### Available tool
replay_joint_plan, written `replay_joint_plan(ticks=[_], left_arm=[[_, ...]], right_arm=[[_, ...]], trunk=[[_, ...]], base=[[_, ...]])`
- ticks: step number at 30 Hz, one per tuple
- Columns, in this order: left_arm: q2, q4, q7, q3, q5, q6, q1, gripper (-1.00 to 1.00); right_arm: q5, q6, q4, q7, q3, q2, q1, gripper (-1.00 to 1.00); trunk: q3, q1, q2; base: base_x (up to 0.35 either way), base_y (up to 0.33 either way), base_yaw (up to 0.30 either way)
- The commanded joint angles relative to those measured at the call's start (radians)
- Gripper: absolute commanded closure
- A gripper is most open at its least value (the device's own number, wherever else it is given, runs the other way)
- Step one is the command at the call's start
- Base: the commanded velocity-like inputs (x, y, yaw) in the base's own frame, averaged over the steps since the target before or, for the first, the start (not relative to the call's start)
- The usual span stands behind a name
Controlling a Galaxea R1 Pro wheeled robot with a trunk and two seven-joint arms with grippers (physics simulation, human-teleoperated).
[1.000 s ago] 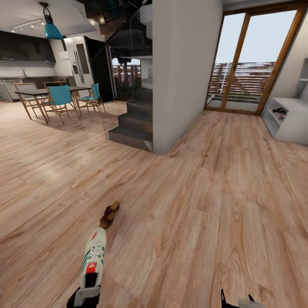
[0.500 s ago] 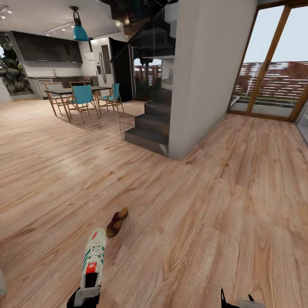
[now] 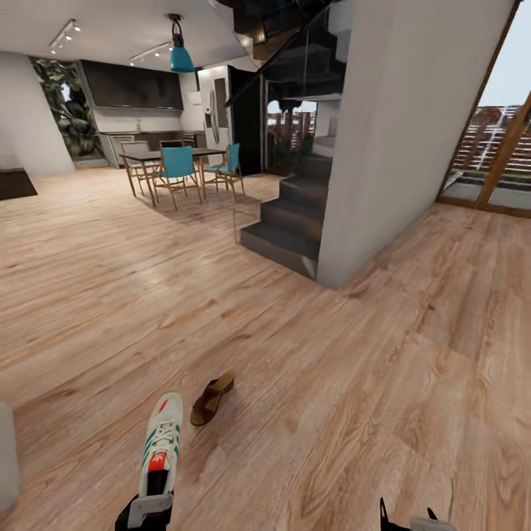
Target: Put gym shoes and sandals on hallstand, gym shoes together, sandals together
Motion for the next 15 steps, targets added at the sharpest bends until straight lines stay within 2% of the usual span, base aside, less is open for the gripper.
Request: replay_joint_plan(ticks=[1,12,15], left_arm=[[0.0,0.001,-0.004,0.008,-0.007,-0.004,-0.001,1.0],[0.0,0.001,-0.004,0.008,-0.007,-0.004,-0.001,1.0],[0.0,0.001,-0.004,0.008,-0.007,-0.004,0.0,1.0]], right_arm=[[0.006,-0.002,0.0,-0.004,-0.002,0.0,0.0,-1.0],[0.006,-0.002,0.001,-0.004,-0.001,0.001,0.0,-1.0],[0.006,-0.002,0.001,-0.004,-0.001,0.001,0.0,-1.0]], trunk=[[-0.001,0.0,0.0],[-0.001,0.0,0.0],[-0.001,0.0,0.0]], base=[[0.281,-0.166,0.133],[0.275,-0.17,0.027],[0.208,-0.207,0.11]])
